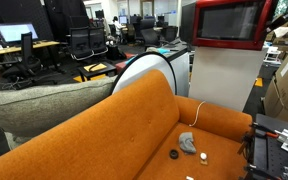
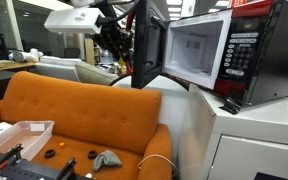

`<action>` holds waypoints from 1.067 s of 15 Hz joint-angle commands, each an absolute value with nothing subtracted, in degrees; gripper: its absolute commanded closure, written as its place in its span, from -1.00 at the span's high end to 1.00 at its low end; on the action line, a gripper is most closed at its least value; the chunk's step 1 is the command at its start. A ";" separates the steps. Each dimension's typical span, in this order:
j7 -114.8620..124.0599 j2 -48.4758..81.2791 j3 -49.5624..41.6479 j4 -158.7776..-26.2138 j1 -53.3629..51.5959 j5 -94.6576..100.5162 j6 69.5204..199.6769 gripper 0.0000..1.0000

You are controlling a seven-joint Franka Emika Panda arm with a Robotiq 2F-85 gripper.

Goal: Open the microwave door

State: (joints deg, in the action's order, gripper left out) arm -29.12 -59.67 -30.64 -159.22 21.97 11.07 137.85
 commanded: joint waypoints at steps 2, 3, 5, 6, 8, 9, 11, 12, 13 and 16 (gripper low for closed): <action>-29.80 -65.47 -29.99 -159.01 21.98 11.23 126.68 0.06; -29.70 -66.65 -30.01 -158.99 21.96 11.38 124.65 -0.02; -29.53 -69.12 -29.97 -159.08 22.17 11.94 121.41 0.12; -29.45 -70.34 -30.07 -159.08 22.13 12.06 120.26 0.27; -29.13 -72.29 -30.26 -158.99 21.99 12.25 118.57 0.54; -29.12 -73.17 -30.42 -158.93 21.81 12.32 117.89 0.66; -29.42 -74.97 -30.76 -158.38 21.16 12.07 115.11 0.97; -29.74 -75.76 -30.96 -158.13 20.78 12.02 113.47 0.99; -29.71 -76.55 -31.02 -157.91 20.53 11.93 111.71 1.00; -27.92 -77.48 -31.09 -158.67 20.53 12.36 112.82 1.00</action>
State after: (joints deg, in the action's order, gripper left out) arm -29.12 -76.93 -30.54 -158.90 21.76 11.15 113.21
